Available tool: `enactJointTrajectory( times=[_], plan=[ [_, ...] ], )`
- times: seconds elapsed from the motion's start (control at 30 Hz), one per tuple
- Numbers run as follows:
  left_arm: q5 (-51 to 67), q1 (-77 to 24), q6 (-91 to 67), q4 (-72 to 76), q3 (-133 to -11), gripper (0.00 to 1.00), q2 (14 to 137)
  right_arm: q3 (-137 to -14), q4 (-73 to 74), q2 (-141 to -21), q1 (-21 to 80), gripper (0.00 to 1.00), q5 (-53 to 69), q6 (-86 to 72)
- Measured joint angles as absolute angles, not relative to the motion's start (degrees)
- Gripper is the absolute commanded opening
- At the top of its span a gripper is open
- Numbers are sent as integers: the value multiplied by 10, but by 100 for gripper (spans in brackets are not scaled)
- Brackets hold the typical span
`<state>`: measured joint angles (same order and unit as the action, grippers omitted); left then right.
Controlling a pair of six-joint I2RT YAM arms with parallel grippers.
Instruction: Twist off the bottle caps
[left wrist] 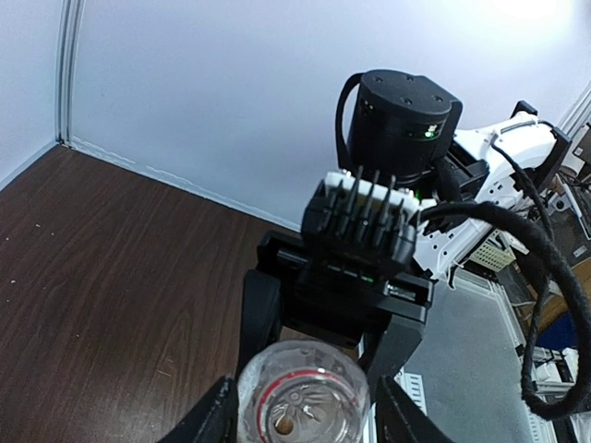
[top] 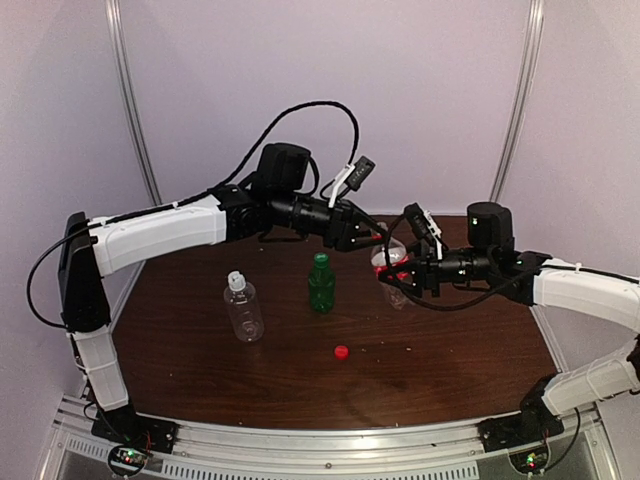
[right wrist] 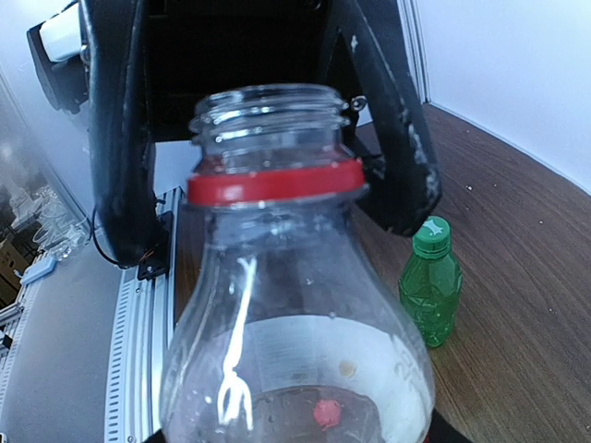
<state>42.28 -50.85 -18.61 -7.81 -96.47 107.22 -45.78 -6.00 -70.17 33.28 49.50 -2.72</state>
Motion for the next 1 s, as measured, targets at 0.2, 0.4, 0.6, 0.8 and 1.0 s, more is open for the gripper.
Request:
enactJointTrajectory(
  times=[0.2,0.4,0.6,0.8,1.0],
  plan=[
    [433,-510,-183,-83,-977,22,1081,-458,-58,-702,335,49,490,-27],
    [449,-504,-183,-83,-993,0,1096,-465,-46,-702,335,68,464,-19],
    [446,-503,-184,-78,-997,0,1107,-468,-25,-700,338,100,409,-26],
    [411,-496,-175,-85,-1004,0,1116,-478,32,-682,337,100,332,-30],
    [349,-492,-128,-122,-1055,0,1155,-494,96,-642,331,100,250,-34]
  ],
)
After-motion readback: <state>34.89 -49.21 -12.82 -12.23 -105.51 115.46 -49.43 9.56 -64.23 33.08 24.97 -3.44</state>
